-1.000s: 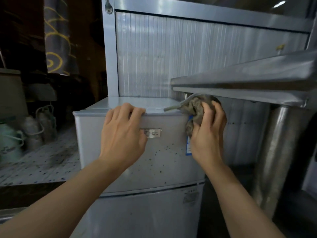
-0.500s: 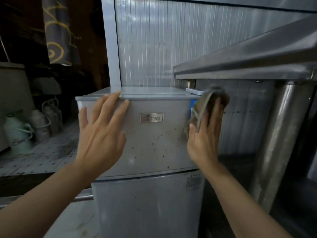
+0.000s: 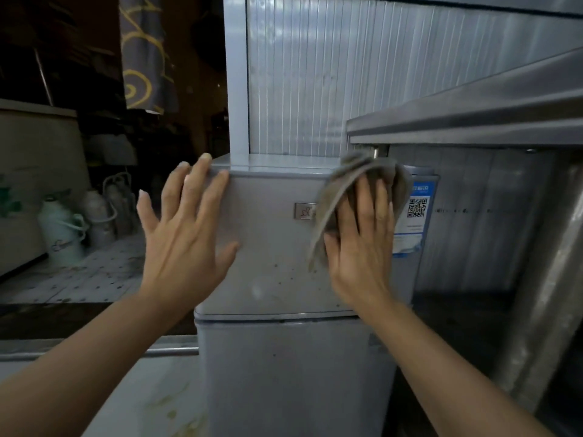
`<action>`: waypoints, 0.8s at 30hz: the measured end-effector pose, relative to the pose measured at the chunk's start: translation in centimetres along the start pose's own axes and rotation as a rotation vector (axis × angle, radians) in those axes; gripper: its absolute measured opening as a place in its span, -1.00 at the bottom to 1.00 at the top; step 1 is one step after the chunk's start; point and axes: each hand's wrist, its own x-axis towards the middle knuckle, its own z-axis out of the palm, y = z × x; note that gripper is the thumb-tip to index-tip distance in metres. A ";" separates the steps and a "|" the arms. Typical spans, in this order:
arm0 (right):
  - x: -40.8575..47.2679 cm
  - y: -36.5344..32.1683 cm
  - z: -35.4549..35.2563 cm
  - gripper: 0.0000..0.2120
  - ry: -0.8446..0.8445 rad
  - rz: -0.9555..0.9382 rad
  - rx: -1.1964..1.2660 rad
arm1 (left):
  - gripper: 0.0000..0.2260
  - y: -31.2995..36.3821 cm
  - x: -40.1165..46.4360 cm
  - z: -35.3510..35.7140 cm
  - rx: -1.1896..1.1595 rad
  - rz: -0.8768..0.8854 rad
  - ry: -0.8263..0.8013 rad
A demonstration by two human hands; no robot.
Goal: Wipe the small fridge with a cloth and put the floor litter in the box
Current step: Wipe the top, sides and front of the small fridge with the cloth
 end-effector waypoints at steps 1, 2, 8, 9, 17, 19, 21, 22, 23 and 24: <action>0.9 -0.5 0.1 -0.42 0.028 0.005 0.010 | -0.17 -0.3 0.0 0.0 -0.004 -0.012 -0.008; 1.0 -1.0 0.3 -0.43 0.049 0.012 0.020 | -0.16 -0.5 -0.1 0.1 -0.003 -0.009 -0.013; -5.1 -1.5 2.0 -0.34 -0.011 -0.120 -0.032 | -0.16 -0.6 -0.4 0.4 -0.023 0.000 0.008; -4.7 -1.4 1.9 -0.35 -0.008 -0.137 -0.044 | -0.16 -0.7 -0.6 0.4 -0.036 -0.006 0.012; -0.3 -3.3 1.8 -0.50 0.140 -0.070 0.020 | -0.14 -2.4 -3.0 1.0 -0.241 -0.136 -0.018; -0.5 -4.1 2.0 -0.53 0.167 -0.035 0.006 | -0.15 -2.7 -3.1 0.7 -0.321 -0.130 -0.027; 0.1 -5.9 2.5 -0.54 0.179 0.023 0.000 | -0.17 -2.9 -3.0 0.5 -0.372 -0.105 -0.032; 0.5 -7.1 2.8 -0.54 0.174 0.020 0.001 | -0.17 -3.0 -3.0 0.4 -0.385 -0.094 -0.031; 0.7 -8.2 3.1 -0.54 0.167 -0.014 -0.003 | -0.19 -3.1 -3.0 0.4 -0.394 -0.092 -0.027; 0.9 -9.0 3.4 -0.54 0.158 -0.064 -0.011 | -0.20 -3.1 -3.0 0.4 -0.402 -0.095 -0.022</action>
